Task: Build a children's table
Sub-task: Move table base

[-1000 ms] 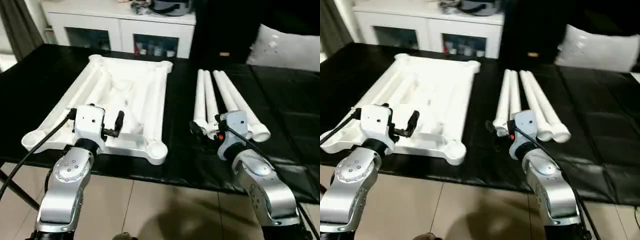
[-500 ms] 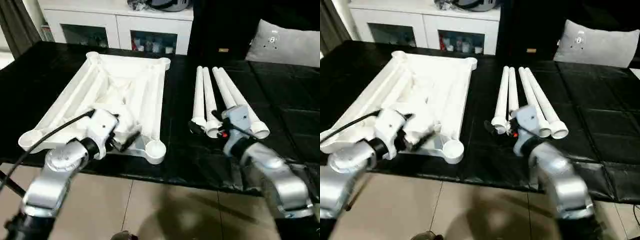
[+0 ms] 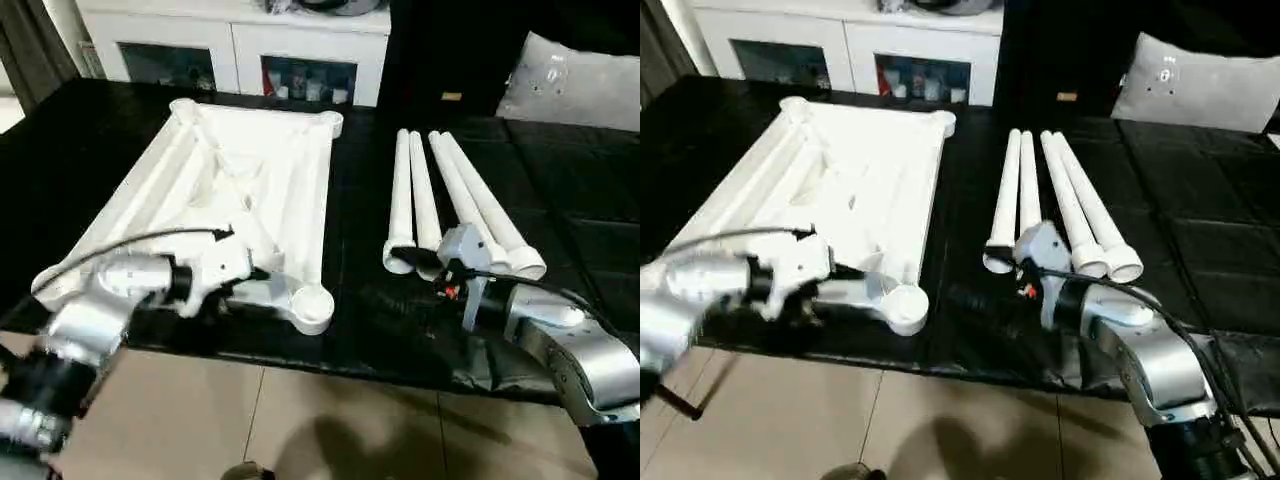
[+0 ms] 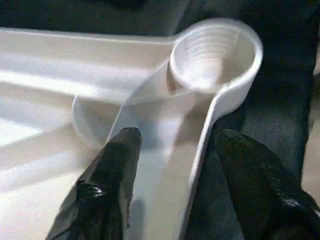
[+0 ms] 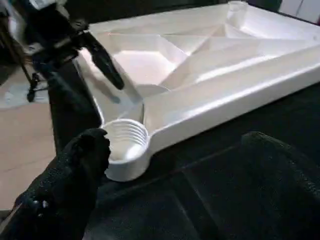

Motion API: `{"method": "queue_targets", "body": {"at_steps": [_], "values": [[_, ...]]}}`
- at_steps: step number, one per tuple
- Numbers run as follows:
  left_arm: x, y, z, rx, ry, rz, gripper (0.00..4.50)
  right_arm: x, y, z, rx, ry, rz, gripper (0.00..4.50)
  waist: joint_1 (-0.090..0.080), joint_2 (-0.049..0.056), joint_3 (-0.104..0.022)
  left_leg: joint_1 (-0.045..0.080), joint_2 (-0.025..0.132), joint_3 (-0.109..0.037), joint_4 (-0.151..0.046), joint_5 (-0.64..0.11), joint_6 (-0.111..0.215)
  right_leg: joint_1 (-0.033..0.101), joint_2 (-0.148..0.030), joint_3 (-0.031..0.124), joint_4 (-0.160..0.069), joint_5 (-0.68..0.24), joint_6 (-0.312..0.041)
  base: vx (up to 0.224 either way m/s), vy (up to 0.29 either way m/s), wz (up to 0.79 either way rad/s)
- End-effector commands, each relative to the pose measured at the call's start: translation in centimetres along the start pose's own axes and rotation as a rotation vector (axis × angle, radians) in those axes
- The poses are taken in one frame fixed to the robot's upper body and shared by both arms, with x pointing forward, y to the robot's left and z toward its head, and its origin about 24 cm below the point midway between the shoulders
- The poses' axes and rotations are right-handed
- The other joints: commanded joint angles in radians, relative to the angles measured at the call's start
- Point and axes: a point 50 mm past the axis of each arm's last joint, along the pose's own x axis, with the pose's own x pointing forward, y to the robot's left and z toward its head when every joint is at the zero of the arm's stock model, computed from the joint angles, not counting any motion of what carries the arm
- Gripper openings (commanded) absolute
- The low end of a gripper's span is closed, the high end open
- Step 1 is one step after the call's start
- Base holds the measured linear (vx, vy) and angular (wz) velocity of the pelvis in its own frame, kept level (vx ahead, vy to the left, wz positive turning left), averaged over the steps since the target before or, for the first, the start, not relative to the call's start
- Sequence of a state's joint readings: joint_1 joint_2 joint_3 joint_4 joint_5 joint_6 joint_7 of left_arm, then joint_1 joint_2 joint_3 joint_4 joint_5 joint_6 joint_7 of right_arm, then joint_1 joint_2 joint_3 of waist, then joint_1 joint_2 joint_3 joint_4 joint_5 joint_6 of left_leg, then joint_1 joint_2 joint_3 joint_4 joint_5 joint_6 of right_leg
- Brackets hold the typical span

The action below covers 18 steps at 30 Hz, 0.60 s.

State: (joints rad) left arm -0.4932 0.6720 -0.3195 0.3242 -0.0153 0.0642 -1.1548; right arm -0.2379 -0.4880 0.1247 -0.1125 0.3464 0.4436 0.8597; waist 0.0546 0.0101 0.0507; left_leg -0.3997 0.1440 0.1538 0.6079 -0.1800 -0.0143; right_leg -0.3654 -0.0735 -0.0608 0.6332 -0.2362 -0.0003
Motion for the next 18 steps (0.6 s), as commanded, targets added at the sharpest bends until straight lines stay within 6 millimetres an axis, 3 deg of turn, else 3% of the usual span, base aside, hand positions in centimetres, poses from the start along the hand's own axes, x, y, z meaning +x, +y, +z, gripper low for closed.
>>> {"method": "queue_targets", "body": {"at_steps": [1,5,11,18], "values": [[0.0,0.3,-0.5,0.026,0.059,-0.035,2.48,0.0,0.4,0.2,-0.018,0.04,0.055,4.5,0.003,0.015,-0.061,0.036,0.088,-0.028,-0.088,-0.233,0.0,0.03,-0.088,0.053,-0.063,0.008,-0.264,0.0,0.0,0.0],[0.1,0.6,-0.6,0.029,0.075,-0.073,2.28,-0.1,1.0,-0.2,-0.047,0.102,0.137,4.5,0.008,0.012,-0.062,0.036,0.089,-0.024,-0.086,-0.232,-0.009,0.031,-0.092,0.054,-0.062,0.024,-0.269,0.0,0.0,0.0],[1.2,1.2,-0.6,0.031,0.063,-0.099,1.77,0.0,1.4,0.1,-0.029,0.09,0.207,4.5,0.018,0.011,-0.065,0.035,0.091,-0.023,-0.082,-0.202,0.013,0.034,-0.095,0.052,-0.059,0.074,-0.291,0.0,0.0,0.0],[1.7,1.5,-0.6,0.015,0.04,-0.126,1.18,0.2,1.6,0.0,-0.03,0.091,0.226,4.5,0.024,0.01,-0.066,0.036,0.094,-0.018,-0.081,-0.2,0.014,0.031,-0.098,0.052,-0.059,0.064,-0.296,0.0,0.0,0.0]]}}
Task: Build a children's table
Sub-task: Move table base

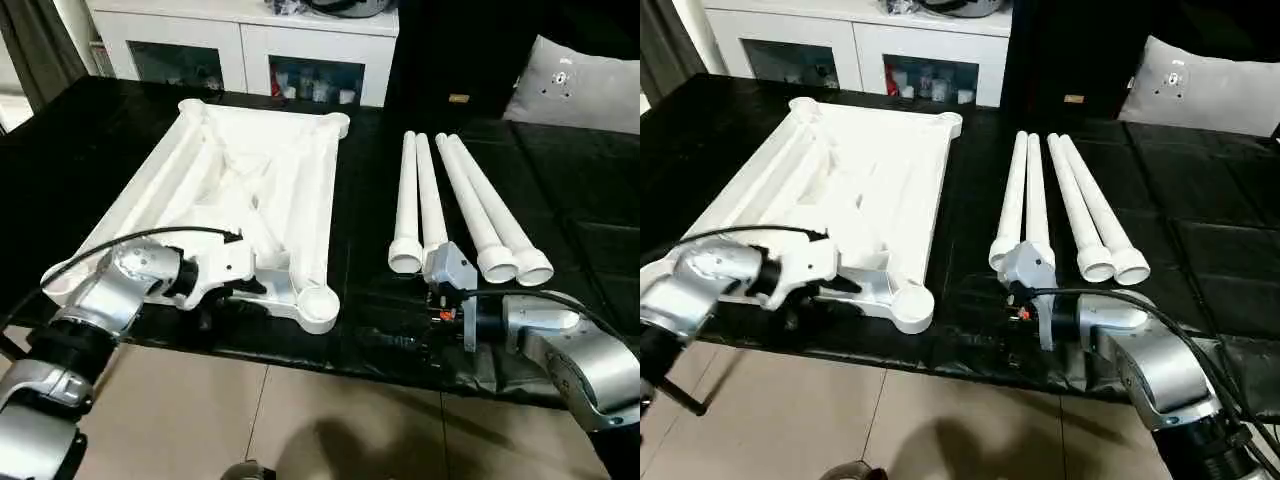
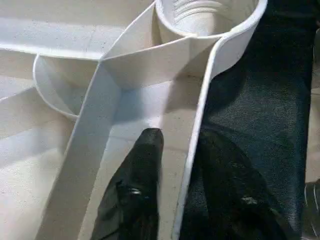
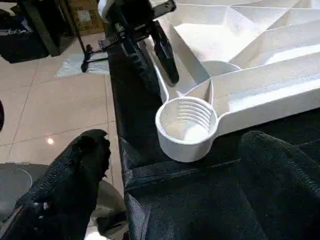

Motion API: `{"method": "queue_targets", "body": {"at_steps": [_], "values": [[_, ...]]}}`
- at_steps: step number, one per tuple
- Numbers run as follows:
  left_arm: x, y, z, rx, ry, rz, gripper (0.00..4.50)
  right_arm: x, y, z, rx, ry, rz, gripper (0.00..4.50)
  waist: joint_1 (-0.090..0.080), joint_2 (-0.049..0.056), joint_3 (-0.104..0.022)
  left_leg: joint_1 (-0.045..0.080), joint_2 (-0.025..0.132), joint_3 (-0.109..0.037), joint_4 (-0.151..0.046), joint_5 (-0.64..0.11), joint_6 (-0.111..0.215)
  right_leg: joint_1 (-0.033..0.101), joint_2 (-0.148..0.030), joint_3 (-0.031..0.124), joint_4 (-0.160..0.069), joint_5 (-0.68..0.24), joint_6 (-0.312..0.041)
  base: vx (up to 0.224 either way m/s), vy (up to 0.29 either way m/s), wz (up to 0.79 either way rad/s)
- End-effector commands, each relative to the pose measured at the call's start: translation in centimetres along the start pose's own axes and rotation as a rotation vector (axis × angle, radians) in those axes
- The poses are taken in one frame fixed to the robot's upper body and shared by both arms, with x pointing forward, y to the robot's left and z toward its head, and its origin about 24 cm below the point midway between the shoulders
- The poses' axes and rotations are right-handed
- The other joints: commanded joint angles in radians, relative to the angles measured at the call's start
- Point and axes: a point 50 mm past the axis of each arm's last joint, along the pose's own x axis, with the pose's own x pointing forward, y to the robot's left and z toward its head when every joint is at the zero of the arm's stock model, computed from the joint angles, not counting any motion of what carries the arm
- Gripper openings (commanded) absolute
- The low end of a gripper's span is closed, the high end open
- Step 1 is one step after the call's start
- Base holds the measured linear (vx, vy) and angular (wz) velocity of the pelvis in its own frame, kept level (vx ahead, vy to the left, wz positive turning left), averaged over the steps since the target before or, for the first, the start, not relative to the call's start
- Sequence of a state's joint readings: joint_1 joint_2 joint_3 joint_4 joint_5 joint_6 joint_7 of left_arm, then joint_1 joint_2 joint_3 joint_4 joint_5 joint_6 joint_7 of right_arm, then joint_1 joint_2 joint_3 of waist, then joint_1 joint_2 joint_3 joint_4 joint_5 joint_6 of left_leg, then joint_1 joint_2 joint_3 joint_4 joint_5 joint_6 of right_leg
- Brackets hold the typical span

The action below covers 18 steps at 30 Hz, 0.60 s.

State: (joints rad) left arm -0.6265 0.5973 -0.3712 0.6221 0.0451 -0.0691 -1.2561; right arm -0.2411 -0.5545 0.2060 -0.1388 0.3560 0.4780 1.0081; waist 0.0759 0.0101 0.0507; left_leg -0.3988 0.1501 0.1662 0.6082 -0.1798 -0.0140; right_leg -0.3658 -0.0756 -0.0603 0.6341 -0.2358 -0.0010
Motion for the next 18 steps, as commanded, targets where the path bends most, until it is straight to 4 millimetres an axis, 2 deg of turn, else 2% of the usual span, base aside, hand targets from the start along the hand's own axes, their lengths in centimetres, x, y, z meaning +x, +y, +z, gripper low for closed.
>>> {"method": "queue_targets", "body": {"at_steps": [1,8,12,15,18], "values": [[0.1,0.4,0.5,0.021,0.0,-0.01,1.05,0.1,0.1,0.5,-0.02,0.0,0.017,4.5,0.005,0.01,-0.065,0.037,0.088,-0.028,-0.081,-0.206,0.012,0.03,-0.095,0.052,-0.062,0.047,-0.293,0.0,0.0,0.0],[0.6,0.3,0.5,0.004,-0.027,-0.043,0.52,0.1,0.1,0.3,-0.004,0.001,0.013,4.5,0.014,0.009,-0.066,0.037,0.091,-0.026,-0.083,-0.197,0.001,0.03,-0.095,0.052,-0.059,0.059,-0.287,0.0,0.0,0.0],[1.1,0.4,0.9,-0.006,-0.065,-0.031,0.23,0.1,0.1,0.2,-0.005,0.0,0.003,4.5,0.014,0.006,-0.069,0.034,0.091,-0.025,-0.079,-0.168,0.016,0.033,-0.097,0.051,-0.056,0.094,-0.292,0.0,0.0,0.0],[1.4,0.6,1.4,-0.009,-0.1,-0.012,0.04,0.1,0.1,0.2,-0.002,-0.003,0.001,4.5,0.013,0.004,-0.067,0.033,0.09,-0.023,-0.078,-0.167,0.025,0.034,-0.098,0.052,-0.059,0.08,-0.293,0.0,0.0,0.0],[1.9,0.8,2.0,0.018,-0.12,0.011,0.04,0.1,0.0,0.1,-0.002,0.006,-0.012,4.5,0.013,0.002,-0.067,0.035,0.091,-0.022,-0.076,-0.163,0.031,0.032,-0.096,0.052,-0.06,0.071,-0.294,0.0,0.0,0.0]]}}
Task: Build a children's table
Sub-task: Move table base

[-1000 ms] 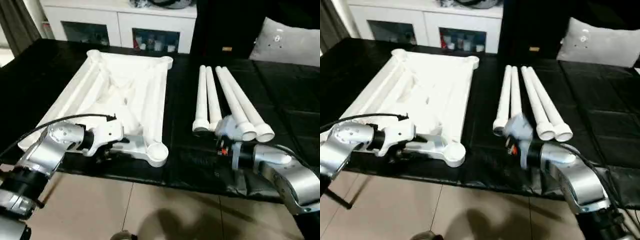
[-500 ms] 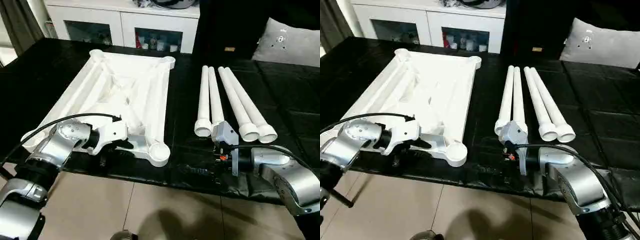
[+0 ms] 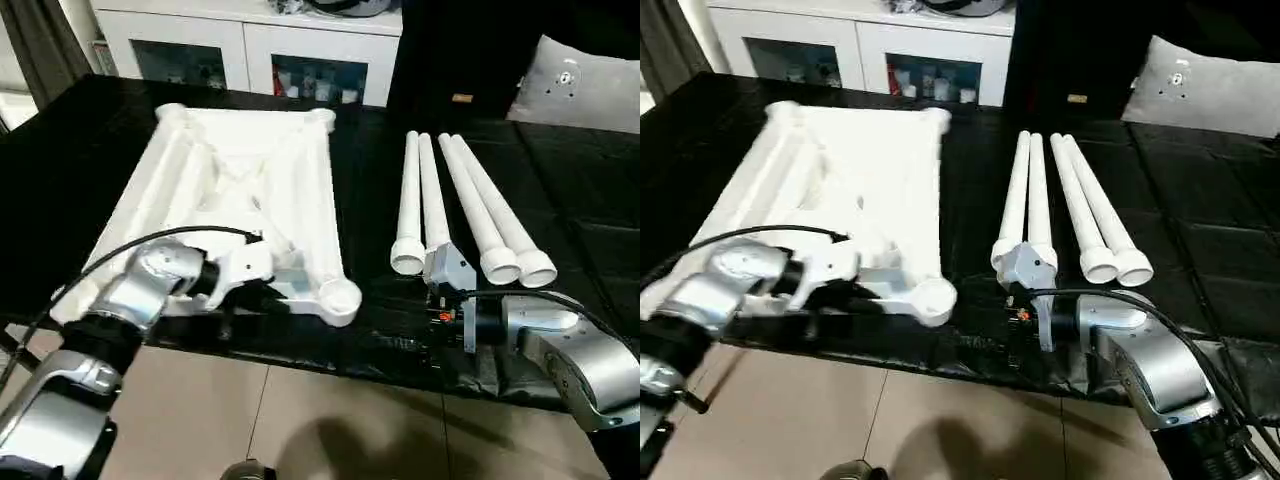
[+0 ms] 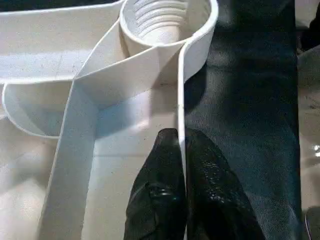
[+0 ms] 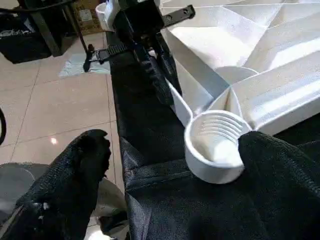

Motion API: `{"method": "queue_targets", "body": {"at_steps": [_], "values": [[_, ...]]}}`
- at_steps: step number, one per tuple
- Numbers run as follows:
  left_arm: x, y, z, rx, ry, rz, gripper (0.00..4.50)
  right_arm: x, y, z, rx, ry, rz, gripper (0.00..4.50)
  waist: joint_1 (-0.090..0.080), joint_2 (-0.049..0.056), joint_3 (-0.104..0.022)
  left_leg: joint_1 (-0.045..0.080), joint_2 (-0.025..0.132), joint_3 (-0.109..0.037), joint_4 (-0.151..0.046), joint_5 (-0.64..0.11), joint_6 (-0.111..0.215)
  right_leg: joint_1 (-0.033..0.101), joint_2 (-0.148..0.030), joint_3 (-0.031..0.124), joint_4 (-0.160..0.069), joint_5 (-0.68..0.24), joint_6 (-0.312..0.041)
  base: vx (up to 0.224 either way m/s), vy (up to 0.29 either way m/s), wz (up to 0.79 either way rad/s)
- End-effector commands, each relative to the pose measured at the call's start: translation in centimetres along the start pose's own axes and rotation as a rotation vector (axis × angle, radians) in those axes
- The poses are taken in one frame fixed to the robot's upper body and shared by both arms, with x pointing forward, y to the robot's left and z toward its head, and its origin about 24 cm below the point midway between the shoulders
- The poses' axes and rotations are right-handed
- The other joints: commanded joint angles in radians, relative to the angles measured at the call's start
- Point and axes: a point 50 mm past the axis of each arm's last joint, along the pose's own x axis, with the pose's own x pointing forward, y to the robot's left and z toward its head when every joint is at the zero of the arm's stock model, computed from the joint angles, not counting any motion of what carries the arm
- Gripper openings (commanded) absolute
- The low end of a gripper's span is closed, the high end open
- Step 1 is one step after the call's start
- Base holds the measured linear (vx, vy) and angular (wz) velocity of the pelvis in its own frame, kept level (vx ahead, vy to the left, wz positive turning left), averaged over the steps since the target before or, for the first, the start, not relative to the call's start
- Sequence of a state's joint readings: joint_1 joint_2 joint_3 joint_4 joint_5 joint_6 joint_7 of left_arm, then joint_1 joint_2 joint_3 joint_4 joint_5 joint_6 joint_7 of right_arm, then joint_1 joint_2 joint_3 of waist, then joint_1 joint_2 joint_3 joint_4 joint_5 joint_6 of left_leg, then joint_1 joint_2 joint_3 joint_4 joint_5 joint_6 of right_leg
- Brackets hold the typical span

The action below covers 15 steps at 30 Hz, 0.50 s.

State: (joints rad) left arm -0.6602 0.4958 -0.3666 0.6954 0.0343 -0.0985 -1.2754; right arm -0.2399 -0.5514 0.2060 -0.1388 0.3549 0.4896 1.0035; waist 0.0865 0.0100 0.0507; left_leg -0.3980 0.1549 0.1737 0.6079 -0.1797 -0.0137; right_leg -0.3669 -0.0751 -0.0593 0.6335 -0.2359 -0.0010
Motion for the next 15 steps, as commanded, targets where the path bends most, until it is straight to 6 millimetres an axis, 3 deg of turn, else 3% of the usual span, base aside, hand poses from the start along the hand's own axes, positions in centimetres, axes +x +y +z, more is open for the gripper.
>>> {"method": "queue_targets", "body": {"at_steps": [1,8,10,13,15], "values": [[-0.5,0.8,0.6,0.025,-0.028,0.062,0.04,0.0,0.0,0.2,-0.013,0.001,-0.008,4.5,0.004,0.002,-0.067,0.034,0.087,-0.03,-0.076,-0.165,0.031,0.033,-0.097,0.051,-0.061,0.064,-0.292,0.0,0.0,0.0],[0.2,1.7,1.3,0.118,-0.046,0.196,0.04,-0.3,-0.9,0.3,0.042,-0.026,-0.091,4.5,0.004,0.003,-0.067,0.034,0.088,-0.031,-0.077,-0.177,0.027,0.033,-0.097,0.052,-0.063,0.053,-0.282,0.0,0.0,0.0],[0.2,1.8,1.4,0.125,-0.067,0.233,0.04,-0.5,-1.4,0.5,0.063,-0.051,-0.133,4.5,0.002,-0.001,-0.067,0.034,0.087,-0.031,-0.078,-0.176,0.025,0.033,-0.097,0.051,-0.063,0.052,-0.28,0.0,0.0,0.0],[0.3,0.9,2.3,0.058,-0.236,0.225,0.04,-1.0,-3.1,1.8,0.126,-0.182,-0.287,4.5,-0.004,-0.008,-0.07,0.031,0.087,-0.029,-0.076,-0.139,0.023,0.035,-0.099,0.051,-0.056,0.065,-0.29,0.0,0.0,0.0],[0.2,0.8,2.5,0.047,-0.263,0.229,0.46,-1.1,-3.3,2.1,0.133,-0.211,-0.302,4.5,-0.004,-0.007,-0.072,0.031,0.086,-0.027,-0.074,-0.117,0.03,0.032,-0.098,0.051,-0.053,0.085,-0.294,0.0,0.0,0.0]]}}
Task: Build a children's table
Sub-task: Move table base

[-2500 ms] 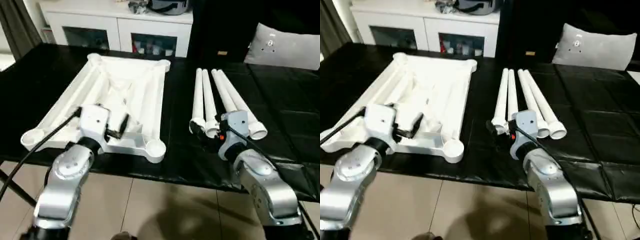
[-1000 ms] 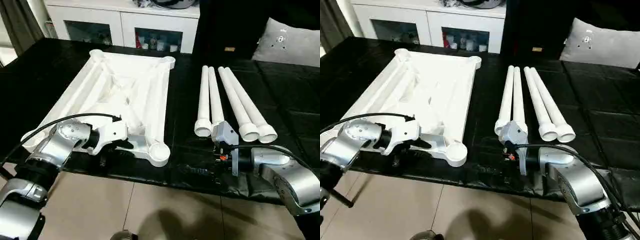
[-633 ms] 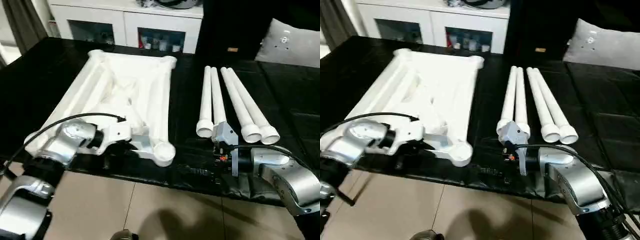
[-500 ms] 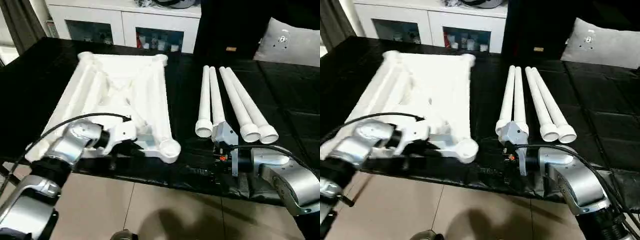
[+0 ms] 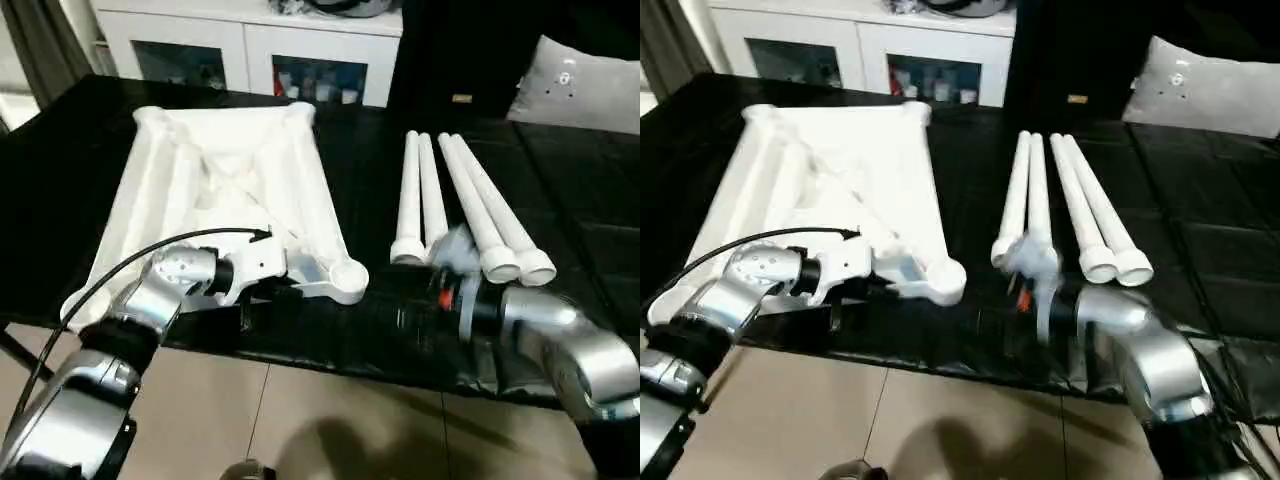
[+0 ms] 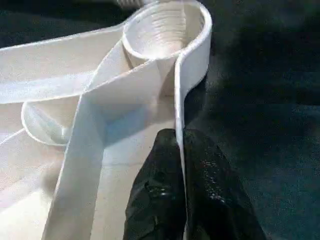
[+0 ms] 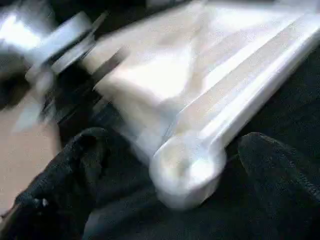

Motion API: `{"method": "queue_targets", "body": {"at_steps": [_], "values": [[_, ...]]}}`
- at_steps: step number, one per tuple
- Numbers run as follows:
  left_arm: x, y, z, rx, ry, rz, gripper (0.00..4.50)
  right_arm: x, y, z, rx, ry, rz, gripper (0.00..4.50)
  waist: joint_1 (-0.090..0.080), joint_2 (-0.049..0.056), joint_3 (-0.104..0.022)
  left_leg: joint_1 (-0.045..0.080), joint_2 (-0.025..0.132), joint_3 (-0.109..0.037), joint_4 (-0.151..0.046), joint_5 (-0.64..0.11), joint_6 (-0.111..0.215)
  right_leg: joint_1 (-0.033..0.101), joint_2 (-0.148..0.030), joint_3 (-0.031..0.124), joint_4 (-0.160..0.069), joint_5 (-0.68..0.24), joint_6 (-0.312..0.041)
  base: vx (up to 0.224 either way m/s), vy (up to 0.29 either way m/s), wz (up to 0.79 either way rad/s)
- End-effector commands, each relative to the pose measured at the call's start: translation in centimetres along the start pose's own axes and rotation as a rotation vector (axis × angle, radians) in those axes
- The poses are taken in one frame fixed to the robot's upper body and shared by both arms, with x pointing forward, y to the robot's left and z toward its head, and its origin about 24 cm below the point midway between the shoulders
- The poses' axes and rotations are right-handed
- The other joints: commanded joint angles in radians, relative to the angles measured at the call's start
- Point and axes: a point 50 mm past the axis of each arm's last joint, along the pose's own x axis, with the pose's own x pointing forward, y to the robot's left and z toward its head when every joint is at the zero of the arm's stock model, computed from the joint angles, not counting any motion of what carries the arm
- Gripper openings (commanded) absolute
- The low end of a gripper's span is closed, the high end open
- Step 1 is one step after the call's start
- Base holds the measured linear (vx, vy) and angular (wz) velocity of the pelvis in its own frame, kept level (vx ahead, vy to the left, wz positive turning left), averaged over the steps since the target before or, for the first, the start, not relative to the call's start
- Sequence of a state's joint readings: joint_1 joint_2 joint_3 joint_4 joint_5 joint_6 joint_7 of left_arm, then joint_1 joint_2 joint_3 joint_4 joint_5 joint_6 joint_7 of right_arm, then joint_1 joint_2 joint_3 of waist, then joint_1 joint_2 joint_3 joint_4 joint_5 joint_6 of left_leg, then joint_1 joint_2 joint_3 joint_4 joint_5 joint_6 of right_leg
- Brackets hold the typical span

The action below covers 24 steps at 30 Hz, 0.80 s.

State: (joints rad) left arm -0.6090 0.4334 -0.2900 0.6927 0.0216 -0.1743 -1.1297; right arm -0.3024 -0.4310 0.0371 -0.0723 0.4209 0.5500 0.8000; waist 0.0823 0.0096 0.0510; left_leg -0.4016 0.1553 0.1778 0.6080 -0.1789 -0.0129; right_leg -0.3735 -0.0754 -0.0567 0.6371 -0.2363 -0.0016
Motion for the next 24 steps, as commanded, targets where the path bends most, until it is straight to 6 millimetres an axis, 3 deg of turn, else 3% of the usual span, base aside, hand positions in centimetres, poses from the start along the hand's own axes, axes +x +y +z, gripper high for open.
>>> {"method": "queue_targets", "body": {"at_steps": [1,3,4,6,9,11,12,13,16,20,21,22,23,24], "values": [[-0.5,0.9,2.8,-0.019,-0.197,0.1,0.57,-0.1,-0.3,1.0,0.024,-0.072,-0.038,4.5,0.002,-0.007,-0.076,0.037,0.083,-0.028,-0.068,-0.089,0.044,0.036,-0.093,0.048,-0.053,0.124,-0.295,0.0,0.0,0.0],[-1.0,0.7,3.6,-0.061,-0.273,0.181,0.7,0.3,-0.2,1.3,-0.035,-0.091,-0.102,4.5,0.01,-0.006,-0.076,0.032,0.085,-0.026,-0.064,-0.047,0.069,0.033,-0.094,0.046,-0.043,0.188,-0.31,0.0,0.0,0.0],[-1.2,0.6,3.8,-0.07,-0.294,0.208,0.83,0.4,-0.1,1.4,-0.061,-0.092,-0.124,4.5,0.01,-0.003,-0.075,0.034,0.085,-0.025,-0.064,-0.058,0.067,0.029,-0.09,0.045,-0.044,0.184,-0.306,0.0,0.0,0.0],[-1.6,0.5,4.3,-0.086,-0.336,0.264,0.94,0.7,-0.1,1.4,-0.074,-0.109,-0.162,4.5,0.007,-0.007,-0.07,0.03,0.083,-0.025,-0.068,-0.089,0.061,0.033,-0.091,0.047,-0.05,0.138,-0.293,0.0,0.0,0.0],[-2.4,-0.1,4.7,-0.137,-0.382,0.396,1.2,1.1,-0.2,1.7,-0.067,-0.16,-0.234,4.5,0.003,-0.004,-0.061,0.033,0.083,-0.025,-0.076,-0.17,0.019,0.029,-0.086,0.049,-0.065,-0.016,-0.259,0.0,0.0,0.0],[-3.2,-0.3,4.4,-0.205,-0.362,0.552,1.37,1.0,-0.8,2.1,-0.062,-0.201,-0.381,4.5,-0.006,-0.005,-0.057,0.035,0.087,-0.027,-0.085,-0.218,-0.022,0.025,-0.083,0.052,-0.07,-0.083,-0.239,0.0,0.0,0.0],[-3.8,-0.6,4.3,-0.222,-0.365,0.616,1.37,0.8,-1.1,2.2,-0.048,-0.216,-0.457,4.5,-0.006,-0.005,-0.057,0.035,0.087,-0.027,-0.085,-0.218,-0.022,0.025,-0.083,0.052,-0.07,-0.083,-0.239,0.0,0.0,0.0],[-4.1,-0.8,4.3,-0.232,-0.369,0.655,1.57,0.7,-1.3,2.3,-0.037,-0.225,-0.504,4.5,-0.008,-0.009,-0.056,0.036,0.083,-0.027,-0.085,-0.229,-0.032,0.023,-0.082,0.055,-0.077,-0.127,-0.22,0.0,0.0,0.0],[-5.2,-1.2,4.1,-0.287,-0.364,0.805,1.57,0.3,-1.1,2.1,0.037,-0.235,-0.575,4.5,-0.008,-0.013,-0.053,0.038,0.077,-0.025,-0.086,-0.251,-0.036,0.018,-0.075,0.057,-0.086,-0.184,-0.182,0.0,0.0,0.0],[-6.0,-2.0,3.7,-0.378,-0.361,0.97,1.57,0.0,0.2,1.1,0.042,-0.2,-0.578,4.5,-0.004,-0.009,-0.052,0.034,0.08,-0.028,-0.09,-0.249,-0.038,0.018,-0.074,0.058,-0.088,-0.167,-0.15,0.0,0.0,0.0],[-6.0,-2.2,3.5,-0.406,-0.353,0.986,1.57,0.0,0.5,0.8,0.071,-0.194,-0.582,4.5,-0.002,-0.009,-0.054,0.027,0.073,-0.024,-0.087,-0.236,-0.024,0.022,-0.079,0.063,-0.09,-0.142,-0.145,0.0,0.0,0.0],[-5.9,-2.4,3.4,-0.418,-0.346,1.004,1.57,0.0,0.6,0.6,0.089,-0.195,-0.594,4.5,0.0,-0.013,-0.055,0.019,0.067,-0.021,-0.082,-0.222,-0.001,0.028,-0.091,0.069,-0.093,-0.14,-0.149,0.0,0.0,0.0],[-5.9,-2.7,3.5,-0.417,-0.341,1.023,1.57,-0.1,0.6,0.2,0.112,-0.187,-0.63,4.5,0.015,-0.019,-0.06,0.056,0.062,0.019,-0.02,-0.231,-0.035,-0.004,-0.09,0.149,-0.122,-0.234,-0.119,0.0,0.0,0.0],[-5.9,-2.8,3.6,-0.415,-0.337,1.033,1.57,-0.3,0.6,0.0,0.103,-0.176,-0.666,4.5,0.025,-0.02,-0.055,0.034,0.057,0.014,-0.013,-0.232,-0.04,0.016,-0.104,0.177,-0.131,-0.277,-0.113,0.005,0.049,-0.43]]}}
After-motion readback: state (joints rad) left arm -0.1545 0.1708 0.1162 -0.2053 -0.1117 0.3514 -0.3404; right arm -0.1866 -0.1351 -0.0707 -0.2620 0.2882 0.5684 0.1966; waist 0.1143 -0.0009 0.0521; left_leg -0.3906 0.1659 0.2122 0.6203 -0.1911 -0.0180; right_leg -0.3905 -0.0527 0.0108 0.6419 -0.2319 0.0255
